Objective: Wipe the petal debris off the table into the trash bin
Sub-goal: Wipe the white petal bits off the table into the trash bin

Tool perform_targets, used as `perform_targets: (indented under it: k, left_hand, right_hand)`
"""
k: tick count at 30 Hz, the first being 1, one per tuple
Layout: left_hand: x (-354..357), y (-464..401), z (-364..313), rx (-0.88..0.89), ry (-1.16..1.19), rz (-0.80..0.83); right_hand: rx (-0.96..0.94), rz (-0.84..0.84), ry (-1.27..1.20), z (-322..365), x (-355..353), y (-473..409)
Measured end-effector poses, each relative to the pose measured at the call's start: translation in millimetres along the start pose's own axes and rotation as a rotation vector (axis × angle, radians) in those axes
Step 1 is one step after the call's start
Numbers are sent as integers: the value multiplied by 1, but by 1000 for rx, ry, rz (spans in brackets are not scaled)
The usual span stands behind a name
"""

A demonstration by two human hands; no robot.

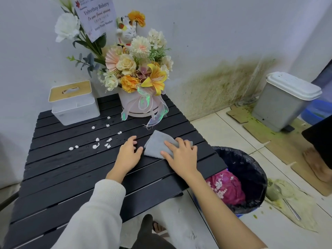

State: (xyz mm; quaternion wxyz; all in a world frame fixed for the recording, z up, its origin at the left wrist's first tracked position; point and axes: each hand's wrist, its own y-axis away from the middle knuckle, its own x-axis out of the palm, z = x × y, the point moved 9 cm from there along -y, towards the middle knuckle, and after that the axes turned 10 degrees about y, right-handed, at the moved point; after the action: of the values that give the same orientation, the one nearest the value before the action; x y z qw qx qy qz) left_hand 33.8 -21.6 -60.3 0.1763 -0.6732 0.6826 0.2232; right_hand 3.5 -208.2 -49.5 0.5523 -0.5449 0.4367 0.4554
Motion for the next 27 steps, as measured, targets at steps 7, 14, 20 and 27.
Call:
perform_targets:
  k: [7, 14, 20, 27]
  left_hand:
    - [-18, 42, 20, 145, -383, -108]
    - [-5, 50, 24, 186, -560, -156]
    - [-4, 46, 28, 170, -559, -146]
    - [-5, 43, 32, 134, -462, -42]
  right_hand:
    - [-35, -47, -3, 15, -26, -11]
    - [-116, 139, -39, 31, 28, -19]
    - [202, 104, 58, -41, 24, -1]
    - [549, 66, -126, -128, -1, 19]
